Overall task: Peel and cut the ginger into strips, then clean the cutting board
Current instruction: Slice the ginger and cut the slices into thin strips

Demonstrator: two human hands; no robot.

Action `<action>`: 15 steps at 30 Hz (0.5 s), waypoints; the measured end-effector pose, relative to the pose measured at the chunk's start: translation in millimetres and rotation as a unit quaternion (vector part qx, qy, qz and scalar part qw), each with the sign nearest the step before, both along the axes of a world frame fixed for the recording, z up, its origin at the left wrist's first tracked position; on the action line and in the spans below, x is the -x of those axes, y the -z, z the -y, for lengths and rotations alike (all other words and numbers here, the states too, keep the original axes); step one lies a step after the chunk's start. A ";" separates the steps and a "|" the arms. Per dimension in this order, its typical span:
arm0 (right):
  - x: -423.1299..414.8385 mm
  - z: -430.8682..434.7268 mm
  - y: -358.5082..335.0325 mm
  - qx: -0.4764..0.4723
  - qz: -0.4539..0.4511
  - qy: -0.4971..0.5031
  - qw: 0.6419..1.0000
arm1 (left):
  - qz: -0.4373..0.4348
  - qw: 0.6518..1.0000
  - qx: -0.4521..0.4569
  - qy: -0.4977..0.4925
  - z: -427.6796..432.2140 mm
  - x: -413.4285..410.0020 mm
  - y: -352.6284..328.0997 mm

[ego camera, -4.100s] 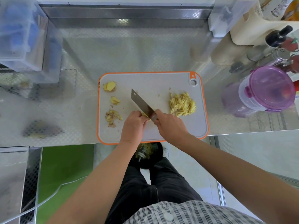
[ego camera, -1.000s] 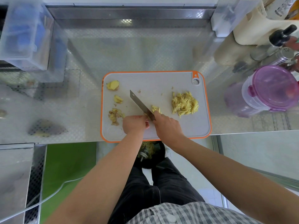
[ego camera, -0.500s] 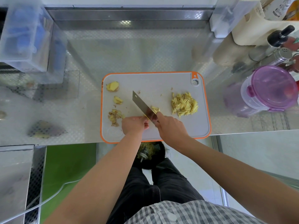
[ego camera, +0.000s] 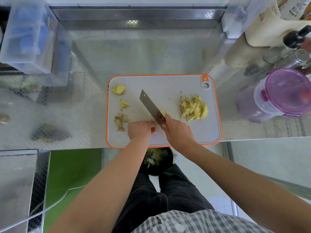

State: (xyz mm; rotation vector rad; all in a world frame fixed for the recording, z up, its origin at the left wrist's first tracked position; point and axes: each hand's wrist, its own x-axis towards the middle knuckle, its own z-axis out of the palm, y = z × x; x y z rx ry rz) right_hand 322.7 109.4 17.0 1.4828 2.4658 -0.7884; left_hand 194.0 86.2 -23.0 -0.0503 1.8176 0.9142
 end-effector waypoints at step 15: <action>-0.2 3.1 -10.4 0.006 0.030 -0.019 0.999 | -0.005 0.999 -0.001 -0.037 3.0 -2.7 -0.6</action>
